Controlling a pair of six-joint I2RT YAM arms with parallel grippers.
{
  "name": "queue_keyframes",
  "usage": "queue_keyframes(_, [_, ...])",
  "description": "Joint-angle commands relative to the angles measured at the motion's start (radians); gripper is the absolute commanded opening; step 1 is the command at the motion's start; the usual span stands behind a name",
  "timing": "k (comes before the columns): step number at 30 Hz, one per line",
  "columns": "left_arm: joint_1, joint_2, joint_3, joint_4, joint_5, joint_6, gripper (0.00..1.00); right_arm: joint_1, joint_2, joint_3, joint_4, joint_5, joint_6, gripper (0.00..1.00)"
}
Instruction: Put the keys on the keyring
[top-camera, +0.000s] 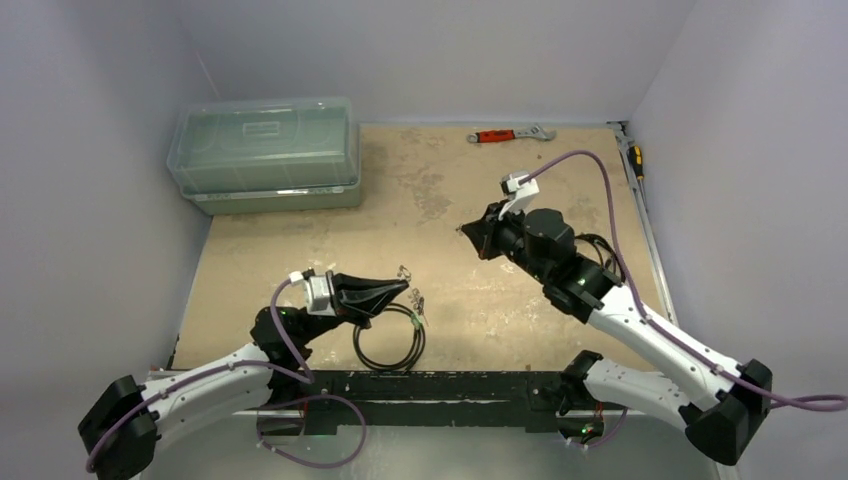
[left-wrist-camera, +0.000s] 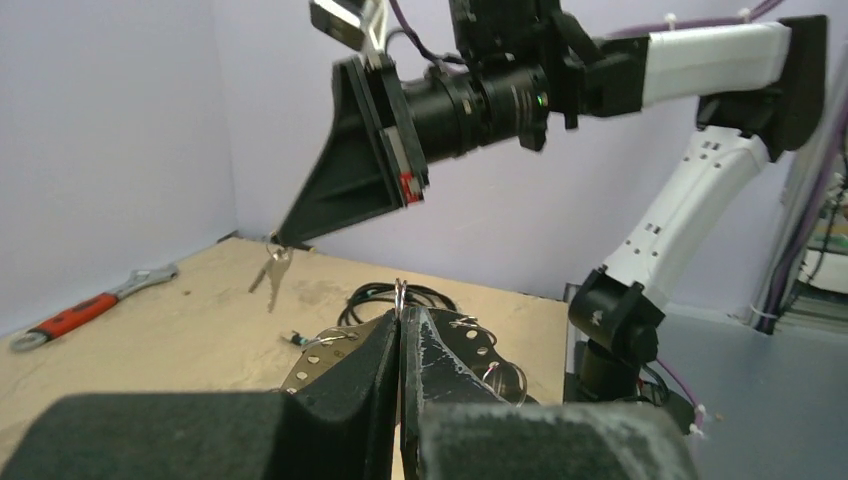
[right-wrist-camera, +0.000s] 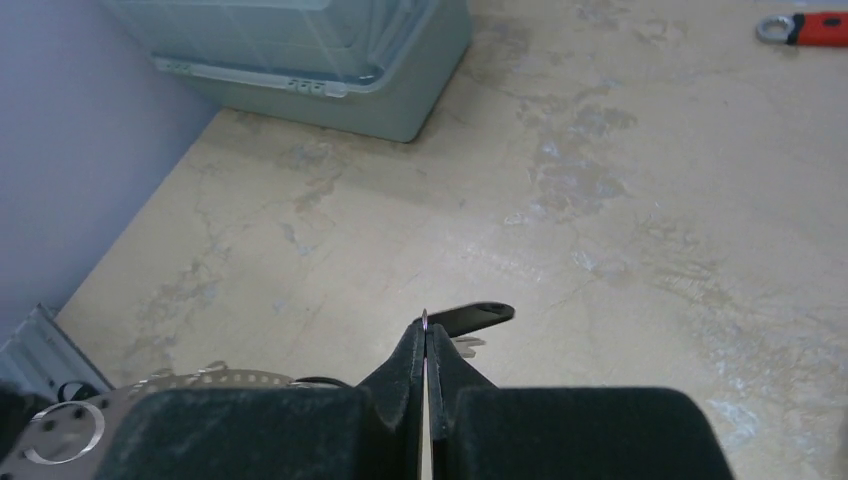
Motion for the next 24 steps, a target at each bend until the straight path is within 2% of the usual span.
queue_keyframes(1, [-0.004,0.102,-0.049,0.491,0.155,0.004,0.00,0.001,-0.064,0.119,-0.148,-0.125,-0.132,0.00])
queue_keyframes(5, [-0.004,0.228,-0.046,0.649,0.249,0.064,0.00,0.001,-0.073,0.218,-0.253,-0.257,-0.152,0.00])
queue_keyframes(8, [-0.005,0.300,-0.040,0.697,0.280,0.130,0.00,0.001,-0.070,0.277,-0.338,-0.336,-0.179,0.00])
queue_keyframes(16, [-0.004,0.359,0.026,0.589,0.312,0.328,0.00,0.001,-0.064,0.335,-0.482,-0.556,-0.223,0.00])
queue_keyframes(24, [-0.004,0.396,0.072,0.551,0.311,0.375,0.00,0.001,-0.046,0.327,-0.481,-0.705,-0.210,0.00])
